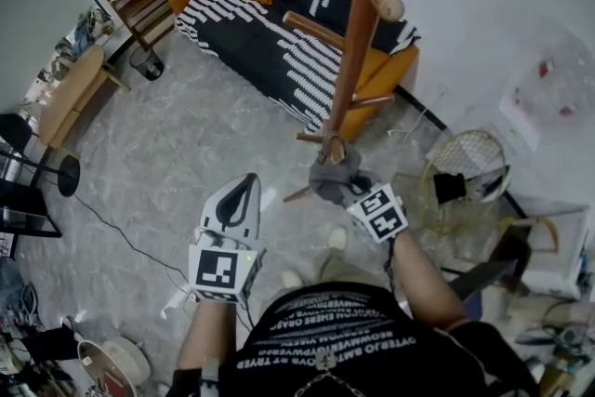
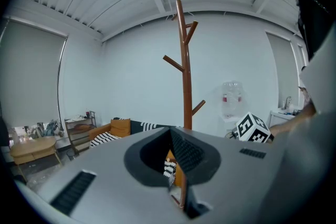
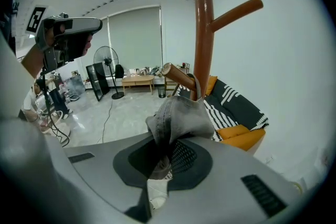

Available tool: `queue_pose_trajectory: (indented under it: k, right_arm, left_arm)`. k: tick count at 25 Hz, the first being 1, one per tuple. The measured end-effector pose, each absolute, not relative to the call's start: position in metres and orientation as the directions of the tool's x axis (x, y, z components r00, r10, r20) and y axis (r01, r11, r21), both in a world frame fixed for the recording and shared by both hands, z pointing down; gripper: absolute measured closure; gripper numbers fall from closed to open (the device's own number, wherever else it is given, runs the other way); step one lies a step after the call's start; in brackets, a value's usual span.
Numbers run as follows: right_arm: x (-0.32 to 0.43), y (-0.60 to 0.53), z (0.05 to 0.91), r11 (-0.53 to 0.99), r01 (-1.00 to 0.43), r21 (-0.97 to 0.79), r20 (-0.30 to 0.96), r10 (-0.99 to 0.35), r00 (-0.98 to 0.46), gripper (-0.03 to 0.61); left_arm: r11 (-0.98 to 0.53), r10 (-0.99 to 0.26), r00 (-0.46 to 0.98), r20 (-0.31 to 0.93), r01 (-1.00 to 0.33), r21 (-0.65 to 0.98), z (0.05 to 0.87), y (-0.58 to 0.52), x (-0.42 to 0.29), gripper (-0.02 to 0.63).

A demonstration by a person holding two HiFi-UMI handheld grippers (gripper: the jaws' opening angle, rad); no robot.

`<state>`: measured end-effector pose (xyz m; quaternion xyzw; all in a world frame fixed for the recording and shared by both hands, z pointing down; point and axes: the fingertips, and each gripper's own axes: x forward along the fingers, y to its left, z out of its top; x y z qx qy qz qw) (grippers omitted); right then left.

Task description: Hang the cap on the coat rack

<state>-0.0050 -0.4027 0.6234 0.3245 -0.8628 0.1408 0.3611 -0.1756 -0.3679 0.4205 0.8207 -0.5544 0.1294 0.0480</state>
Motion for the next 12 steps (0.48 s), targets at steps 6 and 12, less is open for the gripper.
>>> queue_pose_trajectory:
  k: [6, 12]
  right_arm:
    - [-0.0023, -0.4028, 0.6355, 0.739, -0.674, 0.007, 0.743, -0.454, -0.491, 0.558]
    - [0.001, -0.402, 0.6326, 0.722, -0.691, 0.025, 0.729, -0.486, -0.482, 0.49]
  left_arm:
    - [-0.368, -0.9, 0.35, 0.258, -0.929, -0.023, 0.418, -0.3674, -0.1755, 0.612]
    - [-0.383, -0.898, 0.365, 0.246, -0.923, -0.028, 0.4129, -0.3651, -0.1731, 0.612]
